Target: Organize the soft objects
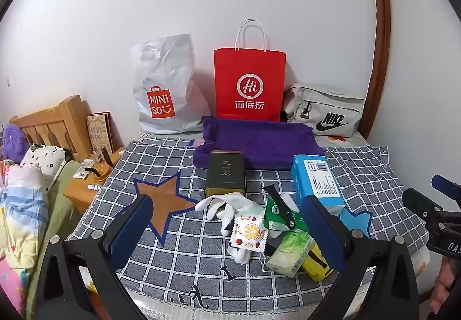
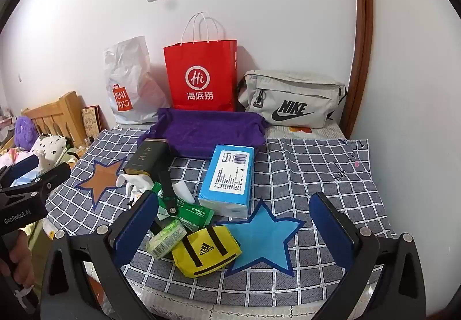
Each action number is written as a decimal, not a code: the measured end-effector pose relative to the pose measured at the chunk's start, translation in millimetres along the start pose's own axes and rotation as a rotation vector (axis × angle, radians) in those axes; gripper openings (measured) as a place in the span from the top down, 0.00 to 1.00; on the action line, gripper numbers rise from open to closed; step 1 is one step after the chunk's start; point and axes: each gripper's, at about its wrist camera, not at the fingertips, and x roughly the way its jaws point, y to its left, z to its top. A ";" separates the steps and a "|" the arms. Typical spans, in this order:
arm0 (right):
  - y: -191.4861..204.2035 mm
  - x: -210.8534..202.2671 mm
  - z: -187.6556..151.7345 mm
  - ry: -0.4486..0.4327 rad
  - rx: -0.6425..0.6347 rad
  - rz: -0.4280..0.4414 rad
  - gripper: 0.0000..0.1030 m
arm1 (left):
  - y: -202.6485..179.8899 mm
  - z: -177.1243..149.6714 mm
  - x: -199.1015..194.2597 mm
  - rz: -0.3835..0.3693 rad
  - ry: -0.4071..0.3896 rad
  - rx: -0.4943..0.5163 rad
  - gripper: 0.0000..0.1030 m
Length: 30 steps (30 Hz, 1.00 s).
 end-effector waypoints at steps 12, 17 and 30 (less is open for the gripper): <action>-0.9 -1.3 -0.5 -0.005 0.000 0.000 0.00 | -0.6 0.4 -0.2 0.000 0.000 0.000 0.00; -0.9 -0.2 -0.1 -0.009 -0.001 0.002 0.00 | -0.4 0.5 -0.8 0.000 -0.001 0.000 0.00; -1.2 -5.2 2.8 -0.011 -0.009 0.007 0.00 | -2.2 1.0 -0.1 -0.002 0.000 0.006 0.00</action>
